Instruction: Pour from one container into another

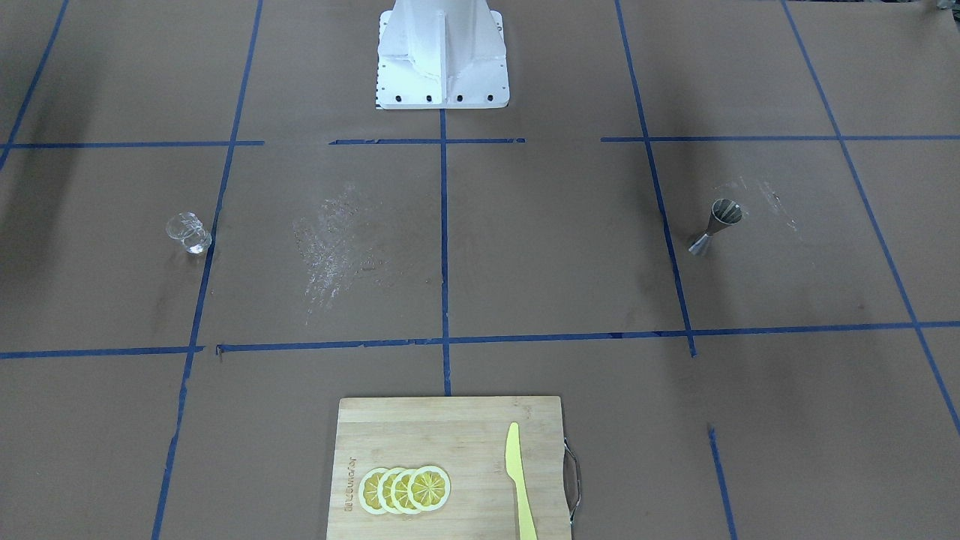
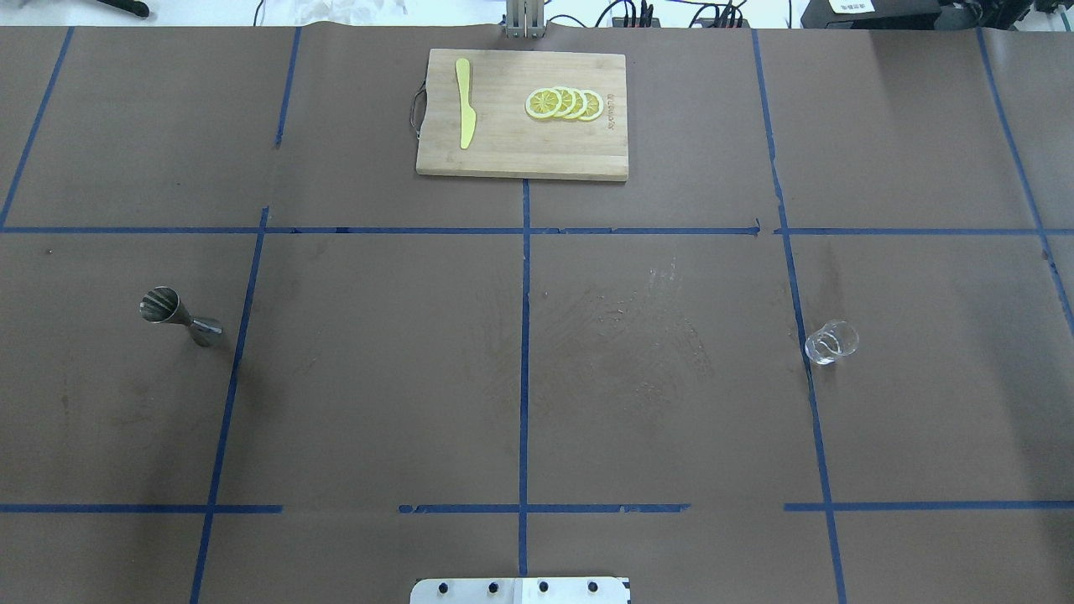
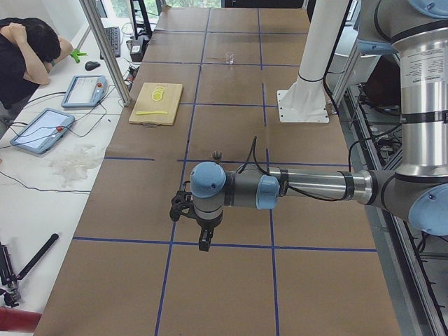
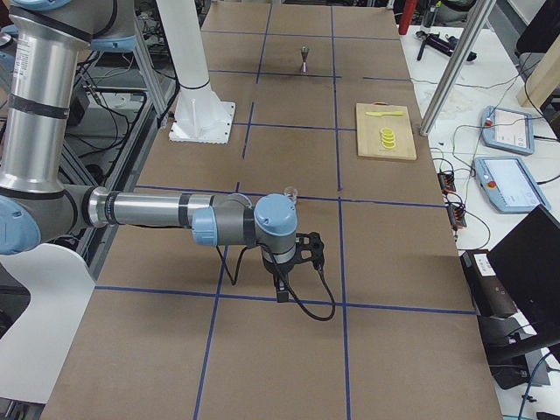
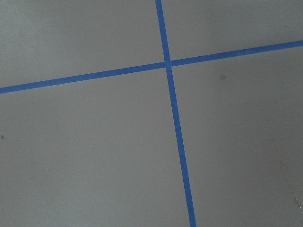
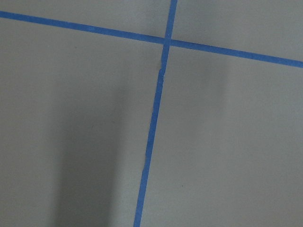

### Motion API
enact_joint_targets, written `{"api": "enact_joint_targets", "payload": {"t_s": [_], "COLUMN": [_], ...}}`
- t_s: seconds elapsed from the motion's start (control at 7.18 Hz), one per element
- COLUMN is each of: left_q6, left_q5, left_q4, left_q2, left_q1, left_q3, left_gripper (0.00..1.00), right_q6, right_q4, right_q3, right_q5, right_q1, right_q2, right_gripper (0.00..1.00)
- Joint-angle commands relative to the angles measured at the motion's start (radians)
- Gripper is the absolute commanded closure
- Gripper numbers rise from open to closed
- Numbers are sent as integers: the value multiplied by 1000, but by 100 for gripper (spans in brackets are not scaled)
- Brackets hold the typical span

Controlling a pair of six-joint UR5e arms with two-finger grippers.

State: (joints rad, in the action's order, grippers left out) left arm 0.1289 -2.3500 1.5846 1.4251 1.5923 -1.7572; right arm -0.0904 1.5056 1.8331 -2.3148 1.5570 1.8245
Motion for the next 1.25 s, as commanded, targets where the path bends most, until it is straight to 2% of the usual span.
{"api": "enact_joint_targets", "payload": {"t_s": [0.0, 0.56, 0.7, 0.97, 1.11], "left_q6": [0, 0, -3, -8, -9], "left_q5": [0, 1, 5, 1, 5], "left_q4": [0, 5, 24, 51, 51], "left_q2": [0, 9, 9, 40, 69], "left_q1": [0, -3, -5, -6, -5], "left_q3": [-2, -8, 1, 21, 31], "left_gripper": [0, 0, 0, 0, 0], "right_q6": [0, 5, 6, 14, 56], "right_q4": [-1, -2, -40, -190, -197], "right_q3": [0, 2, 5, 3, 0], "right_q5": [0, -2, -3, 12, 8], "right_q1": [0, -2, -5, -5, -5], "right_q2": [1, -2, -5, -7, -16], "right_gripper": [0, 0, 0, 0, 0]}}
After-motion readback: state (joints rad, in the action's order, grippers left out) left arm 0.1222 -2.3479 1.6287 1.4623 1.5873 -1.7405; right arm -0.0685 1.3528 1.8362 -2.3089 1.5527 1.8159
